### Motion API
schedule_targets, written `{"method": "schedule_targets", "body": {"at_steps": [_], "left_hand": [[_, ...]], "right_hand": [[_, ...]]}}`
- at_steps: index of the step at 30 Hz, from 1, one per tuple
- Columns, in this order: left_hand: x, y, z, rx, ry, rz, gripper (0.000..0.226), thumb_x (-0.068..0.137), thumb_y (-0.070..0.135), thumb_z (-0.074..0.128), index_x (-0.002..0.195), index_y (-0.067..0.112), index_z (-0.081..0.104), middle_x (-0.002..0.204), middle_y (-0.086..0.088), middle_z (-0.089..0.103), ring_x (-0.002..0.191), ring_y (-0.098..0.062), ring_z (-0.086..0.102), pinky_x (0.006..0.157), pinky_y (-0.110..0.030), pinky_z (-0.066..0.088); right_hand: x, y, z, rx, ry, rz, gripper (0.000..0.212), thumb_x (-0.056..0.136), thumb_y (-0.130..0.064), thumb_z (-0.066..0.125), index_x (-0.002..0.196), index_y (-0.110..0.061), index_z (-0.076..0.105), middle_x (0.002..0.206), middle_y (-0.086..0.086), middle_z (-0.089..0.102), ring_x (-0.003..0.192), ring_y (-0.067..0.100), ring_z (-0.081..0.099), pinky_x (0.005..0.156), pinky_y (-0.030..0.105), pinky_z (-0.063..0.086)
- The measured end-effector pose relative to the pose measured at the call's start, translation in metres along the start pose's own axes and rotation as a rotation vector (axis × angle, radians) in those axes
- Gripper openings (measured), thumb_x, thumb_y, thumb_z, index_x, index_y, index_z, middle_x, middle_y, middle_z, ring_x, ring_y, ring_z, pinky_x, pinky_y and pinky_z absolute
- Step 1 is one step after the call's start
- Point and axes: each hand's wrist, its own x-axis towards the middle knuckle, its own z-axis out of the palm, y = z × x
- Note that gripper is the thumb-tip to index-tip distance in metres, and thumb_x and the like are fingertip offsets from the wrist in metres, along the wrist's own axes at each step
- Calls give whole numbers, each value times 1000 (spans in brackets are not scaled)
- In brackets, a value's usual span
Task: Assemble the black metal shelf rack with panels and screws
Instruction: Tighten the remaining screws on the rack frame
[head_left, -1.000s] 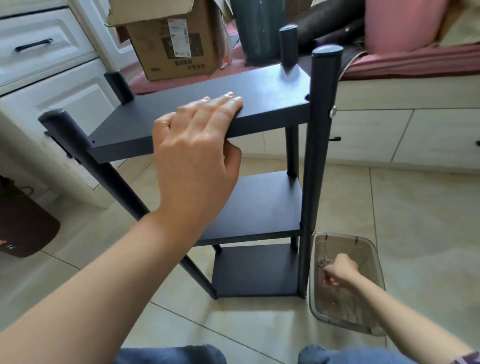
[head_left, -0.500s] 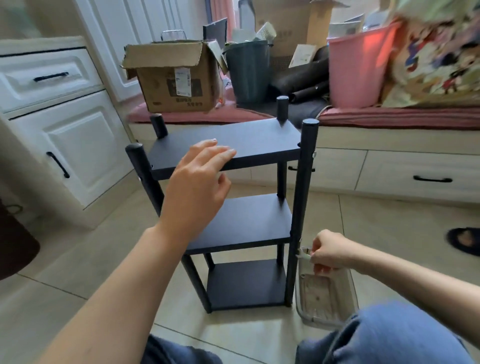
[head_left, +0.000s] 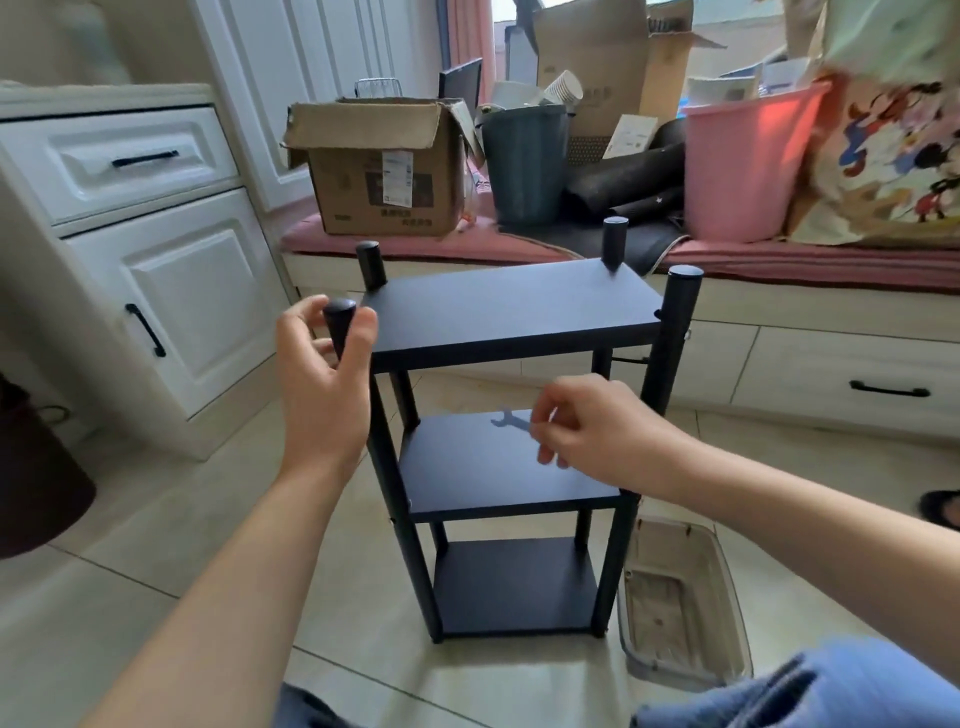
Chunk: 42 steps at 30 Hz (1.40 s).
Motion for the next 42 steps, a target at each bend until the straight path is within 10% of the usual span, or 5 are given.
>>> {"method": "schedule_targets", "body": {"at_steps": [7, 20, 23, 28, 42], "left_hand": [[5, -21, -8, 52, -265, -121, 7, 92, 59, 54, 86, 62, 52, 98, 20, 64, 83, -18, 72, 78, -26, 50], [-6, -15, -8, -209, -528, -134, 38, 81, 33, 65, 119, 39, 62, 105, -17, 71, 91, -21, 74, 74, -22, 58], [-5, -18, -18, -211, -610, -169, 39, 88, 29, 72, 121, 47, 63, 112, -9, 74, 98, -25, 74, 88, -43, 59], [-3, -24, -28, -235, -581, -232, 78, 85, 29, 70, 152, 42, 32, 119, -8, 73, 109, -31, 71, 104, -54, 47], [-1, -21, -24, -469, -511, -448, 114, 72, 14, 77, 154, 46, 5, 117, -17, 73, 111, -29, 70, 99, -46, 49]], "right_hand": [[29, -20, 5, 67, 187, -139, 15, 89, -17, 63, 77, -25, 67, 75, -10, 70, 72, 9, 66, 62, 23, 52], [44, -1, 0, 13, 127, -213, 20, 90, -12, 65, 78, -27, 61, 82, -12, 70, 82, 5, 63, 81, 29, 52], [35, 0, 17, 14, 67, -200, 19, 91, -14, 63, 79, -28, 60, 74, -12, 72, 73, 4, 64, 69, 25, 52], [30, -5, 29, 479, 60, -35, 10, 92, -15, 65, 83, -17, 68, 70, -4, 73, 58, 6, 56, 64, 25, 49], [32, -16, 54, 825, 9, 49, 5, 92, -18, 68, 90, -19, 72, 77, -4, 74, 67, 1, 60, 66, 16, 52]]}}
